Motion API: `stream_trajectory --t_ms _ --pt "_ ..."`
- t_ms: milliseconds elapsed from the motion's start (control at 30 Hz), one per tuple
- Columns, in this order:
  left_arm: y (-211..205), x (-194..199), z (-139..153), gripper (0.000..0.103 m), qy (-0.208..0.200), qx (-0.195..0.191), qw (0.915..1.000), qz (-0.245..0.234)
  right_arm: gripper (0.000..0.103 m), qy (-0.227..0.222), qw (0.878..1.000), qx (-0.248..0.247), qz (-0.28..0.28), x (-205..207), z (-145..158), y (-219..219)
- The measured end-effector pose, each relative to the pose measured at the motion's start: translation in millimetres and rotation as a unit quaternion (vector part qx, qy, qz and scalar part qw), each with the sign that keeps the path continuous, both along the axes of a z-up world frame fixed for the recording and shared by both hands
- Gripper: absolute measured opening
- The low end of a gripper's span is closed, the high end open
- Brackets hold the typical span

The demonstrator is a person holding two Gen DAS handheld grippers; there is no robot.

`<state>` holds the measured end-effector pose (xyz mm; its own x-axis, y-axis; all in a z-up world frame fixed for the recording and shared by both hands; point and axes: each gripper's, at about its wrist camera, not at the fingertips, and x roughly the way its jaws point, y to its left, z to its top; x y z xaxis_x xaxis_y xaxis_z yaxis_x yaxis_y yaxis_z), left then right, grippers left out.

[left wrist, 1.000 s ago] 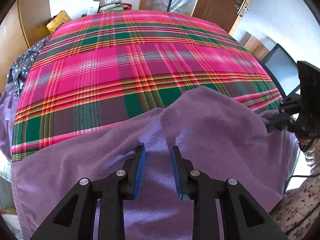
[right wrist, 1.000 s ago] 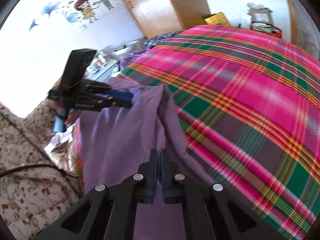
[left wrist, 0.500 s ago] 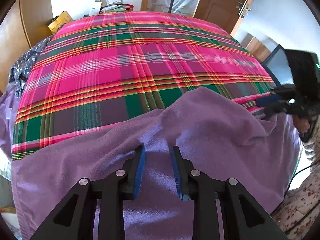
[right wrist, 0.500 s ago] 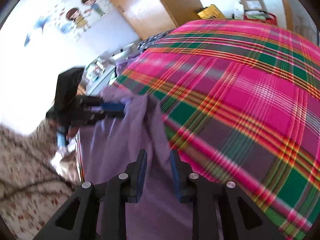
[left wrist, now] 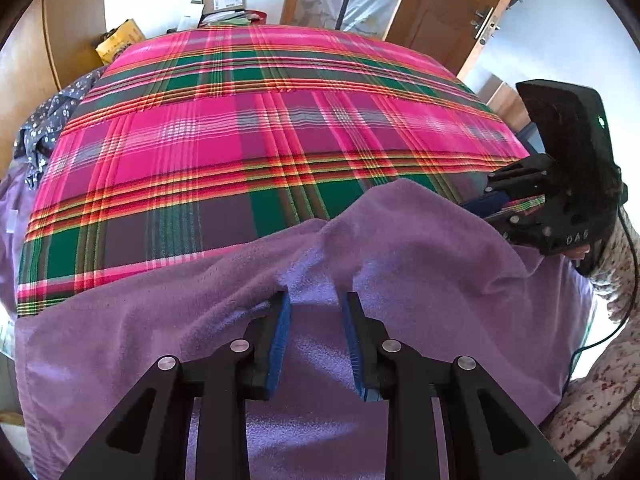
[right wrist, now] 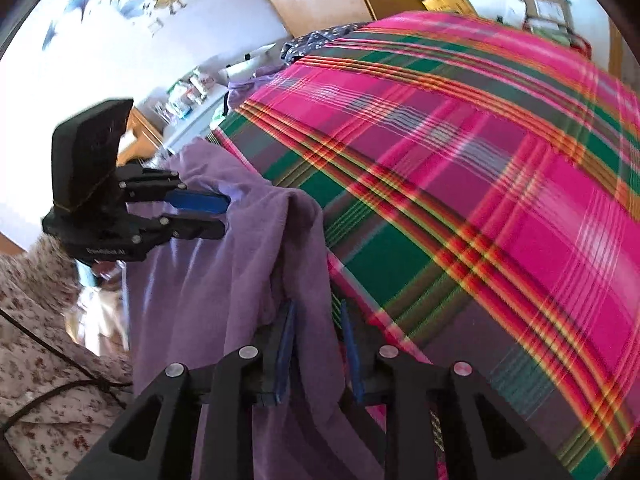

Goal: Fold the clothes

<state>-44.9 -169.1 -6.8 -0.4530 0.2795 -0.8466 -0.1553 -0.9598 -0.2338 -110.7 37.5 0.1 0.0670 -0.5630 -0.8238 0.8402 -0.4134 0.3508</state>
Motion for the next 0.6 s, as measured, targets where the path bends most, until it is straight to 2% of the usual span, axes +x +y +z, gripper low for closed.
stream_trajectory --t_ms 67,133,200,333,400,500,600 --pt "-1 0 0 0.028 0.0 0.002 1.0 0.0 0.018 0.035 0.999 0.015 0.006 7 2 -2" --pt "-2 1 1 0.028 0.001 0.005 1.0 0.0 0.005 0.052 0.998 0.022 0.012 12 2 -5" --pt "-3 2 1 0.028 0.001 0.007 1.0 0.001 0.004 0.054 0.998 0.019 0.014 13 3 -4" --pt "-5 3 1 0.028 0.002 0.012 0.9999 0.004 0.003 0.101 0.994 0.027 -0.013 6 8 -3" --pt "-5 4 2 0.028 0.003 0.012 0.9999 0.005 0.003 0.088 0.995 0.024 -0.029 -3 7 0" --pt "-4 5 2 0.029 0.003 0.012 0.9999 0.005 0.003 0.1 0.994 0.031 -0.024 -1 4 -3" --pt "-3 4 2 0.029 0.002 0.012 0.9999 0.006 0.006 0.087 0.995 0.03 -0.027 -6 5 1"
